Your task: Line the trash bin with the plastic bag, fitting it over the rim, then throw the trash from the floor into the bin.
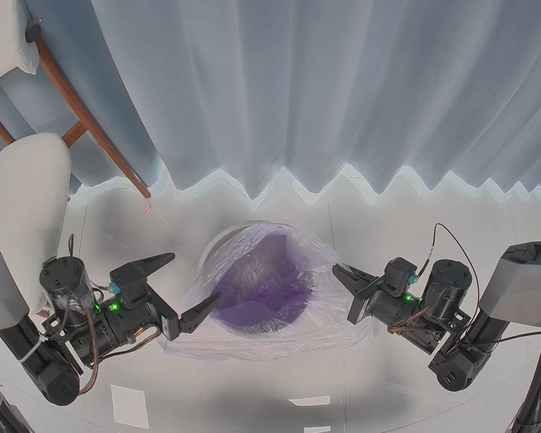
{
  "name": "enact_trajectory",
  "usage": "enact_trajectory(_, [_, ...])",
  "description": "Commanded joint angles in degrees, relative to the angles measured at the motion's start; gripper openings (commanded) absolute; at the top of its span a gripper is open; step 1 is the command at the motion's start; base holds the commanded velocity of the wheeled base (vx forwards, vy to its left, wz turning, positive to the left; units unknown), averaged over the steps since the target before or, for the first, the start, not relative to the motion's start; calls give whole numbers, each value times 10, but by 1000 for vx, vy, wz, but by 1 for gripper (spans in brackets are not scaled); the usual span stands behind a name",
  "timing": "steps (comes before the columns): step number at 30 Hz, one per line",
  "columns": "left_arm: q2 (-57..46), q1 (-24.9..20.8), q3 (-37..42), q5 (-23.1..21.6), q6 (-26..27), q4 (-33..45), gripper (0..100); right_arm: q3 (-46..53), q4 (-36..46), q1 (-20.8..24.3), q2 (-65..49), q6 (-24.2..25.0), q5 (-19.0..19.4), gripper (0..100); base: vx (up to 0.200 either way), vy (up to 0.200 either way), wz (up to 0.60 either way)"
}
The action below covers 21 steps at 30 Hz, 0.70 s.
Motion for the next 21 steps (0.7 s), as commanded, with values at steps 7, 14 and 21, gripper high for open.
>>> enact_trajectory(7, [110,-13,-82,-8,12,-5,0,20,-10,3,-19,0,-1,0,0,0,0])
enact_trajectory(14, [87,-7,-66,-14,5,-5,0,24,-10,4,-30,3,-1,0,0,0,0])
enact_trajectory(21, [55,2,-43,-16,5,12,0,30,-10,9,-25,3,0,0,29,0,0])
